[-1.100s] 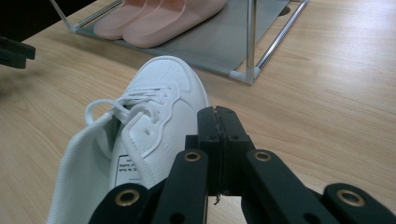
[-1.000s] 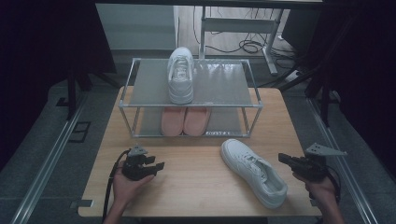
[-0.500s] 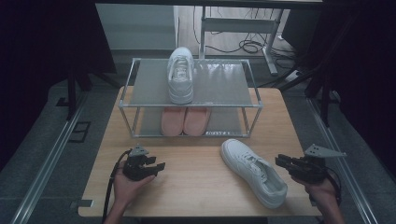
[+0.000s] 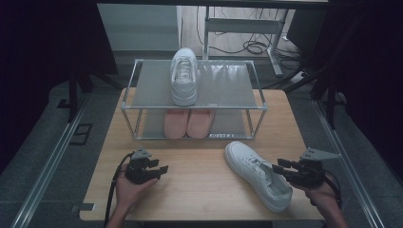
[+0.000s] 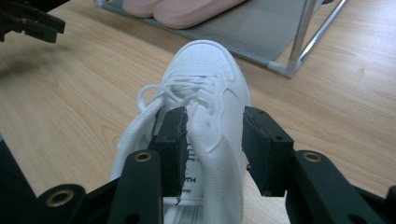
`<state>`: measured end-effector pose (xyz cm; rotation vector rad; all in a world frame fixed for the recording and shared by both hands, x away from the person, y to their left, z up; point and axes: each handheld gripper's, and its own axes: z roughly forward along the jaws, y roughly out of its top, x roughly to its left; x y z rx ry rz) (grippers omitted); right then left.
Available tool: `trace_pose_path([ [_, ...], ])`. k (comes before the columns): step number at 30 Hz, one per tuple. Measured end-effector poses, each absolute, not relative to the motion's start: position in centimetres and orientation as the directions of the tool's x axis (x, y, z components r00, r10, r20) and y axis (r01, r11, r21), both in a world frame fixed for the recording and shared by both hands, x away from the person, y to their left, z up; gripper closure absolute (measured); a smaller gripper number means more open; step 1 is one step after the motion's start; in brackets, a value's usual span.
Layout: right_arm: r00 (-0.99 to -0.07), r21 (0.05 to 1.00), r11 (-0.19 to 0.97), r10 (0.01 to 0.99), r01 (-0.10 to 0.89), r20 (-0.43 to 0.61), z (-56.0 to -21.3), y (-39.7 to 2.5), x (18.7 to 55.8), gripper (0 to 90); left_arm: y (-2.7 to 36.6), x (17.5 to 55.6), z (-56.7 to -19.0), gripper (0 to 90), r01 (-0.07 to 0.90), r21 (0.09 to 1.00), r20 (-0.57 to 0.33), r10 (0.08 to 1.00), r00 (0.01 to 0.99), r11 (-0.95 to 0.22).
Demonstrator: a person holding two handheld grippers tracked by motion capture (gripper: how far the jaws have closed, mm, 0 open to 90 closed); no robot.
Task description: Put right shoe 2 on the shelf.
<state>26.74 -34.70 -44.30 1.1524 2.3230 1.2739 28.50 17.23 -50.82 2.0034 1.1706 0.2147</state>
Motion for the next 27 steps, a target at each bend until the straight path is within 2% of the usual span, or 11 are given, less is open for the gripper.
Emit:
trace_pose_path([
  [7,-0.666,0.765,0.360,0.737,0.534,0.117,-44.9,-33.6,27.1,53.8,17.1,28.5,-50.8,48.4,0.663,0.701,-0.232,0.795,0.560,-0.263],
  [13,-0.659,0.724,0.409,0.748,0.555,0.082,-45.9,-32.7,28.0,53.9,17.3,28.5,-50.8,48.4,0.664,0.701,-0.233,0.796,0.558,-0.260],
  [19,-0.650,0.692,0.451,0.759,0.564,0.035,-46.2,-32.2,28.4,63.5,17.3,28.5,-50.8,48.4,0.664,0.702,-0.234,0.797,0.557,-0.258],
  [27,-0.616,0.686,0.440,0.788,0.579,0.014,-46.1,-32.0,28.3,75.2,17.3,28.5,-50.8,48.5,0.662,0.704,-0.234,0.797,0.557,-0.256],
])
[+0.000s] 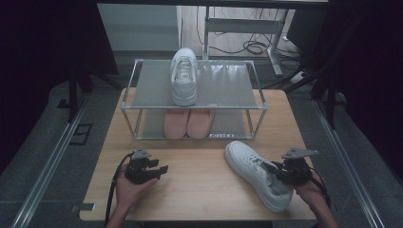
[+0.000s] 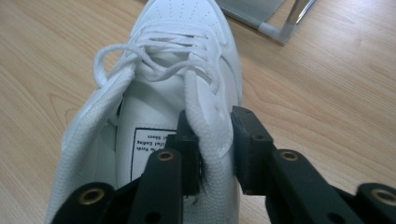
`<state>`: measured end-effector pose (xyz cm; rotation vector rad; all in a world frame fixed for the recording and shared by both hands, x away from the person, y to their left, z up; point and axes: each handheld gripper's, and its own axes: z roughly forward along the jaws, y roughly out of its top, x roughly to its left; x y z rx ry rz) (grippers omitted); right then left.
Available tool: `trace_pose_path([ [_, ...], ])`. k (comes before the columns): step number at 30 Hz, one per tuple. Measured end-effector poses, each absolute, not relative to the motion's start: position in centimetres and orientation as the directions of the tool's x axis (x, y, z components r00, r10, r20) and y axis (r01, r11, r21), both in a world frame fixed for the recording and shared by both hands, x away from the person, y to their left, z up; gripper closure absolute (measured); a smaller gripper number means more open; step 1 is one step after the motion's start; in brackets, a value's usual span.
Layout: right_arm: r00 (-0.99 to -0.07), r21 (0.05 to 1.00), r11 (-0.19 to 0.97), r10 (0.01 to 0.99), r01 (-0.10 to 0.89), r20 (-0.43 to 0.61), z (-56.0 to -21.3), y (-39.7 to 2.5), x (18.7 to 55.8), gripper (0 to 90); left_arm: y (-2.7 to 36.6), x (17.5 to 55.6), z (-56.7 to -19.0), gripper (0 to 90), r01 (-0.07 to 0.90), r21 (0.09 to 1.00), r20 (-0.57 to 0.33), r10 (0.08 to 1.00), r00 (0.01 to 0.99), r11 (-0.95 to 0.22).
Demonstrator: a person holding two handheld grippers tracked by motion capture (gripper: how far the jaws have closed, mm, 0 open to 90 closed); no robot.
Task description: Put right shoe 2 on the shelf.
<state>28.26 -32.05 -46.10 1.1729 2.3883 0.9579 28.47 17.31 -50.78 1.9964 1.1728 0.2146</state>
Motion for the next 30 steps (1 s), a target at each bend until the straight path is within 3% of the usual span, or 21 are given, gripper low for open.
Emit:
trace_pose_path([
  [30,-0.597,0.775,0.323,0.798,0.543,0.086,-45.86,-32.74,27.48,80.0,17.56,28.49,-50.72,48.4,0.663,0.706,-0.235,0.800,0.552,-0.250],
])
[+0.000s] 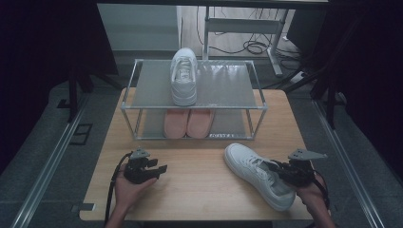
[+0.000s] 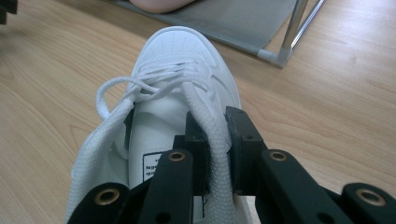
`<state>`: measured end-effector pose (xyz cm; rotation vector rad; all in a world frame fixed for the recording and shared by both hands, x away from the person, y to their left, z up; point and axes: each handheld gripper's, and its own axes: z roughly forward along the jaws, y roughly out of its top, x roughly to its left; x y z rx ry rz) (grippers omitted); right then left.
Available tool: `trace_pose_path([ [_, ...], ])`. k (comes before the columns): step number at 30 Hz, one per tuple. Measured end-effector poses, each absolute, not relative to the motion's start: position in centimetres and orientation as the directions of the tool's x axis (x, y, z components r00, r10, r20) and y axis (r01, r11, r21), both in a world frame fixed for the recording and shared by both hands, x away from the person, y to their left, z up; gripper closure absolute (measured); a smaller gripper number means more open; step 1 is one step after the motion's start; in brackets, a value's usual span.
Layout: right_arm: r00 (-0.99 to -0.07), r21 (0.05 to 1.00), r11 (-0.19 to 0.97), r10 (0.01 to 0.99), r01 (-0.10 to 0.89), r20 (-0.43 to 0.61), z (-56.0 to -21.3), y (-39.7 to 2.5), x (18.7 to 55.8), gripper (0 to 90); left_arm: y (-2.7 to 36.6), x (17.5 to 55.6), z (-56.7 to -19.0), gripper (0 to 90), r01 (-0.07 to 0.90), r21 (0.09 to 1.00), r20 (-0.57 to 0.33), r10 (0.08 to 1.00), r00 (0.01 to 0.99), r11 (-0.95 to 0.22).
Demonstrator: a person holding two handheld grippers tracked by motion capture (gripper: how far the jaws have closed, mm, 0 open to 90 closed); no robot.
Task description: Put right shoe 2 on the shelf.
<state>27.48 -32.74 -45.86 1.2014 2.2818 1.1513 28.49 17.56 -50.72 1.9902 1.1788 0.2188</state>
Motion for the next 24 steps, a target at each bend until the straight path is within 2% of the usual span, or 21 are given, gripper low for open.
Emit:
trace_pose_path([
  [10,-0.608,0.823,0.264,0.785,0.503,0.120,-44.1,-33.0,26.5,80.0,17.5,28.5,-50.8,48.4,0.663,0.705,-0.234,0.800,0.552,-0.252],
  [24,-0.663,0.864,0.249,0.739,0.439,0.123,-41.4,-31.2,26.1,80.0,17.5,28.6,-50.8,48.4,0.664,0.703,-0.232,0.799,0.554,-0.257],
])
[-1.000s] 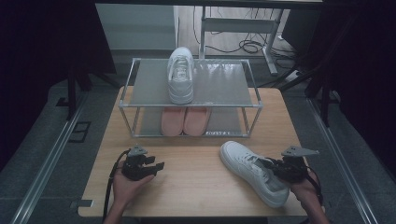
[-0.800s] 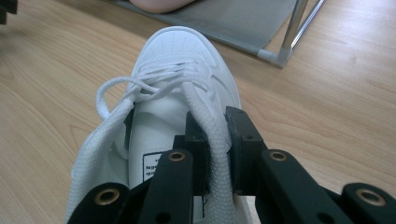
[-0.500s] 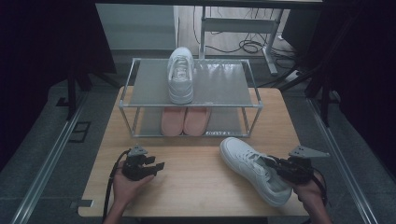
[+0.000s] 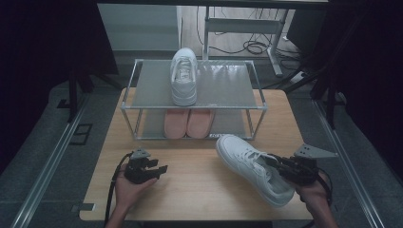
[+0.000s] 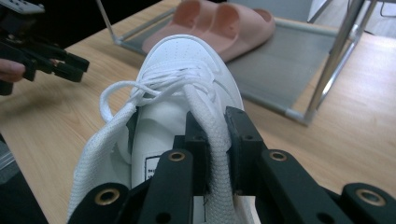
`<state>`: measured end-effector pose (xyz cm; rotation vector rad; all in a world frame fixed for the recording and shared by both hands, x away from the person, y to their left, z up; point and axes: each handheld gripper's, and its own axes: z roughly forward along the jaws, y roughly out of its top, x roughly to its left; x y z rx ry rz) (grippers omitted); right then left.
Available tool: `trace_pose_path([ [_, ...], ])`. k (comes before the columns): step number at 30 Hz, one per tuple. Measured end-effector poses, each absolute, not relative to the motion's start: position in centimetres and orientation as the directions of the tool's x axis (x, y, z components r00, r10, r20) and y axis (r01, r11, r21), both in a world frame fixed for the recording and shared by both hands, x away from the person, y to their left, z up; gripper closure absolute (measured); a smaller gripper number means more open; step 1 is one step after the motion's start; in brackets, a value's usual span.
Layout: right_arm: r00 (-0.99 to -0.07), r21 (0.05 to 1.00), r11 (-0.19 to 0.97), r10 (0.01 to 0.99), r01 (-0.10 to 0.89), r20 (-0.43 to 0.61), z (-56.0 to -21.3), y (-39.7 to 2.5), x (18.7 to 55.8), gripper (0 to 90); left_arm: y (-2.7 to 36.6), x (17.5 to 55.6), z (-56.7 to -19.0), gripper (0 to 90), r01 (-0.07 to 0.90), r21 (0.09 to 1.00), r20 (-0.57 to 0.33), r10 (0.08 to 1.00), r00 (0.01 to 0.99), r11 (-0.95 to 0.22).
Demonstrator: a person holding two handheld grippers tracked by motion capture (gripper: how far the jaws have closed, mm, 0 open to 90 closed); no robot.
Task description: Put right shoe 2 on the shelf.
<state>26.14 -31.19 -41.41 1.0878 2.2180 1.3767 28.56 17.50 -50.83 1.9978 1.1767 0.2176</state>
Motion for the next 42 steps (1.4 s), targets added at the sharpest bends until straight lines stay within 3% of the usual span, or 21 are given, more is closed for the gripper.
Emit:
trace_pose_path([
  [19,-0.711,0.908,0.219,0.694,0.357,0.112,-37.4,-28.0,26.8,80.0,17.5,28.6,-50.9,48.3,0.668,0.698,-0.235,0.798,0.555,-0.258],
  [42,-0.707,0.941,0.134,0.694,0.310,0.135,-33.2,-25.9,29.4,80.0,17.4,28.7,-51.1,48.3,0.670,0.695,-0.238,0.796,0.557,-0.262],
])
